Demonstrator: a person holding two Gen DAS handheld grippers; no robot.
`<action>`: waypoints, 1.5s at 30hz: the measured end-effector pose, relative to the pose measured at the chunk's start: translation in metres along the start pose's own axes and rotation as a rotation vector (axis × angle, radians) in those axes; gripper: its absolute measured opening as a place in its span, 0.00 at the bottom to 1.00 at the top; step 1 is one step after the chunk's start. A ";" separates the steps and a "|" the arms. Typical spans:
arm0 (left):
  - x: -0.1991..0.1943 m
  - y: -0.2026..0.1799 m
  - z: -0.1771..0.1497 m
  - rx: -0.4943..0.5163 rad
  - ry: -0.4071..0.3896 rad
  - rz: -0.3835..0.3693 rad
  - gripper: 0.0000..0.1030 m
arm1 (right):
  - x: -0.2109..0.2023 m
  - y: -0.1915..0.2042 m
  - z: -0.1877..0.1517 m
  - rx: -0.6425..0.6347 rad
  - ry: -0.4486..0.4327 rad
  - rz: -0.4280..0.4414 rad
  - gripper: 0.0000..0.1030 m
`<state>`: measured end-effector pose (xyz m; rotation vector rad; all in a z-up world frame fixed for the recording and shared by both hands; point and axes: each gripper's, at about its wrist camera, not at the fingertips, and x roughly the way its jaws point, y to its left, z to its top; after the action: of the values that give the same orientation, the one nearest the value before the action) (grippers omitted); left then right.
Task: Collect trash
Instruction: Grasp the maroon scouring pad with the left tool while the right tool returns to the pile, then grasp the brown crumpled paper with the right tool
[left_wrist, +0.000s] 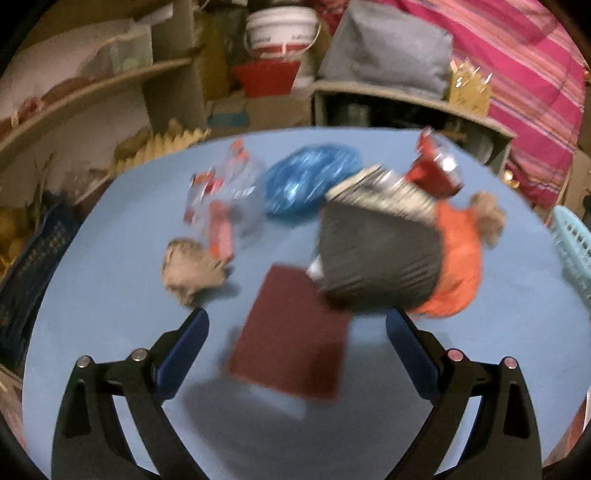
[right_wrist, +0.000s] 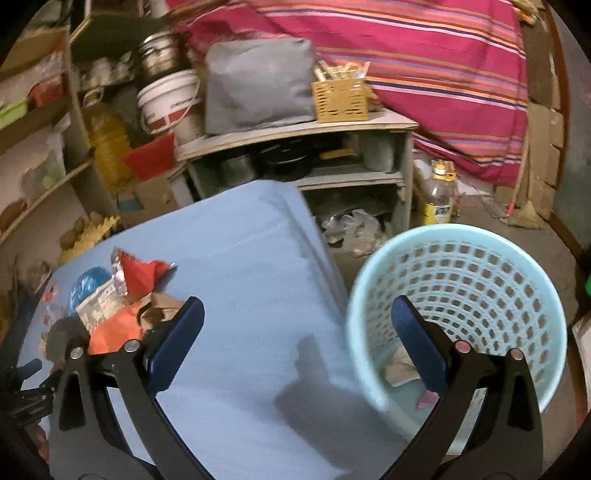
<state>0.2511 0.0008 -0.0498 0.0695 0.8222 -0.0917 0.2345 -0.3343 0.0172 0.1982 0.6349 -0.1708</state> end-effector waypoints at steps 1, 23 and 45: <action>0.004 0.003 0.001 -0.011 0.020 -0.016 0.92 | 0.005 0.010 -0.001 -0.019 0.007 -0.003 0.96; 0.022 0.013 0.009 0.022 0.068 -0.068 0.60 | 0.081 0.117 -0.017 -0.207 0.142 0.058 0.96; -0.060 0.039 0.031 -0.116 -0.272 0.069 0.60 | 0.080 0.132 -0.019 -0.283 0.145 0.101 0.58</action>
<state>0.2371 0.0396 0.0160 -0.0238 0.5516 0.0120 0.3158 -0.2097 -0.0287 -0.0313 0.7832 0.0325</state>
